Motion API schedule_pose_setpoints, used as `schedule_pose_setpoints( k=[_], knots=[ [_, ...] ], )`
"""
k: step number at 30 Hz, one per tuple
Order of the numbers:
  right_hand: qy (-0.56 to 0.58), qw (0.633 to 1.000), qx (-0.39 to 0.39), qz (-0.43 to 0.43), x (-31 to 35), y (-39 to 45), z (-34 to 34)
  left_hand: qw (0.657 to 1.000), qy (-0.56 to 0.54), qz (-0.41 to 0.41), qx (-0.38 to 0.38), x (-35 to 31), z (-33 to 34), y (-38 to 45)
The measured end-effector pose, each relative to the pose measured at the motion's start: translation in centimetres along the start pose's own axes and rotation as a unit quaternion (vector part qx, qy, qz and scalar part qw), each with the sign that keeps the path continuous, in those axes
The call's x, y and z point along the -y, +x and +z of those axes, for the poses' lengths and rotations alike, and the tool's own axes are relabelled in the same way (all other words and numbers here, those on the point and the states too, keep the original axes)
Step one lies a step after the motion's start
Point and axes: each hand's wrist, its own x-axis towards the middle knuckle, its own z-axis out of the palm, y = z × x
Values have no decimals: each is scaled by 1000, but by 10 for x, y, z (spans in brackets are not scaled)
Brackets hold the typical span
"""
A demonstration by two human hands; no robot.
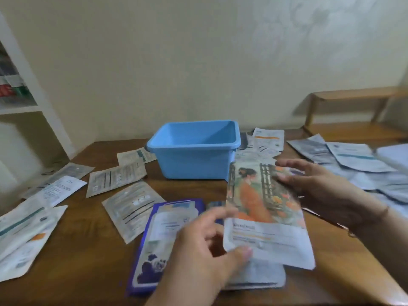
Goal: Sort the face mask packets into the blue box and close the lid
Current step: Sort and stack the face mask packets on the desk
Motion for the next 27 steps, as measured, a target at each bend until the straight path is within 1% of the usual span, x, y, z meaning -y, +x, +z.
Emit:
schedule_pose_setpoints(
  k=[2, 5, 6, 7, 8, 9, 11, 13, 15, 17, 22, 24, 25, 27],
  knots=[
    [-63, 996, -56, 2, -14, -8, -24, 993, 107, 46, 10, 2, 38, -3],
    [-174, 977, -121, -20, -33, -17, -47, 964, 237, 117, 20, 8, 72, 5],
    [-207, 969, -132, -26, -37, -18, -52, 948, 283, 140, 50, 11, 80, 7],
    [-238, 961, -137, -29, -40, -18, -57, 922, 341, 162, 83, 11, 86, 9],
    [-271, 952, -140, -33, -42, -17, -59, 886, 409, 199, 91, 17, 92, 11],
    [-308, 940, -143, -40, -44, -15, -60, 862, 449, 214, 96, 23, 97, 12],
    [-380, 909, -156, -63, -48, -9, -62, 835, 488, 230, 107, 29, 102, 12],
    [-423, 886, -168, -86, -50, -5, -65, 816, 512, 250, 96, 31, 103, 11],
    [-463, 862, -177, -107, -52, -1, -68, 805, 515, 288, 63, 34, 99, 11],
    [-484, 846, -184, -126, -54, 1, -69, 798, 517, 308, 36, 38, 96, 12],
    [-523, 817, -175, -166, -63, 5, -60, 767, 542, 344, 15, 50, 93, 14],
    [-566, 782, -184, -186, -63, 4, -59, 756, 545, 362, 8, 52, 94, 14],
    [-595, 753, -197, -199, -63, 2, -62, 754, 544, 368, 9, 52, 95, 15],
    [-669, 678, -207, -225, -62, -5, -71, 750, 543, 378, 19, 52, 97, 16]
  ],
)
